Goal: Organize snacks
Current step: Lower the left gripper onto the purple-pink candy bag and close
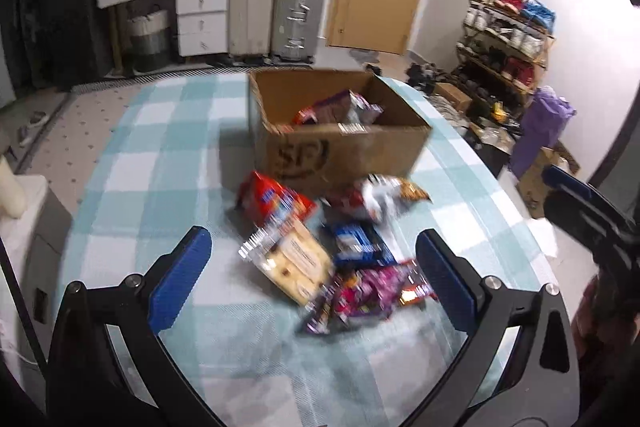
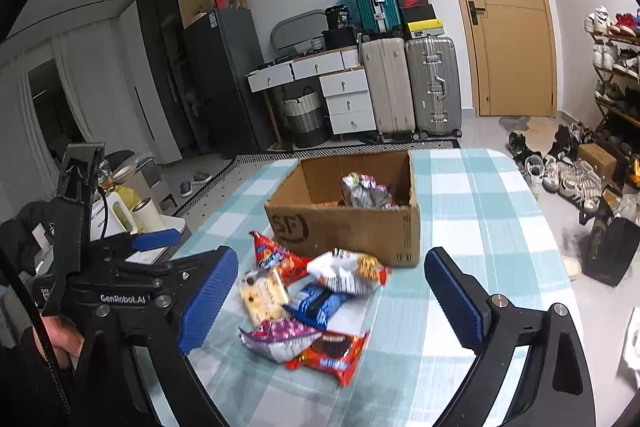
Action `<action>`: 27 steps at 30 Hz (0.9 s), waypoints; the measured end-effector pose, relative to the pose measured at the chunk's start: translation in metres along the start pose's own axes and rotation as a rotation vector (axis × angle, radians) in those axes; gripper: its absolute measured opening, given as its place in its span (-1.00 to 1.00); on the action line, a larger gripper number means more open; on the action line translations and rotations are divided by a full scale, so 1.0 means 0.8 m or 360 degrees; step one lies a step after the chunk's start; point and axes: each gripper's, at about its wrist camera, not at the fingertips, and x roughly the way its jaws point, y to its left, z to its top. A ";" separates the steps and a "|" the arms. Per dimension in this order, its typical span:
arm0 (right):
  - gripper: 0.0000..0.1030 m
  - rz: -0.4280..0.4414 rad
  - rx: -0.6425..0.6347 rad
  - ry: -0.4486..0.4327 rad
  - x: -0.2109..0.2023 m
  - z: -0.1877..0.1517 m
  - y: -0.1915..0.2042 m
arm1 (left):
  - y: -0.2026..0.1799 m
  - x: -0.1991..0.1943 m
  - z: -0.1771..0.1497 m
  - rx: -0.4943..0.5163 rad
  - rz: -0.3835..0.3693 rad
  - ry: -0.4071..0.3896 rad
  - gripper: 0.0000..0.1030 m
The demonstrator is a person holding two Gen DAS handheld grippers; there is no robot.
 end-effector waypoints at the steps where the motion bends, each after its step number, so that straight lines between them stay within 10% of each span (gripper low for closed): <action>1: 0.88 -0.0009 0.0015 0.0003 -0.002 -0.007 -0.001 | 0.002 0.006 -0.011 -0.0022 -0.0016 0.0026 0.97; 27: 0.89 -0.0028 0.0069 0.0138 -0.005 -0.088 -0.013 | -0.018 0.094 -0.069 -0.0074 -0.0182 0.0231 0.97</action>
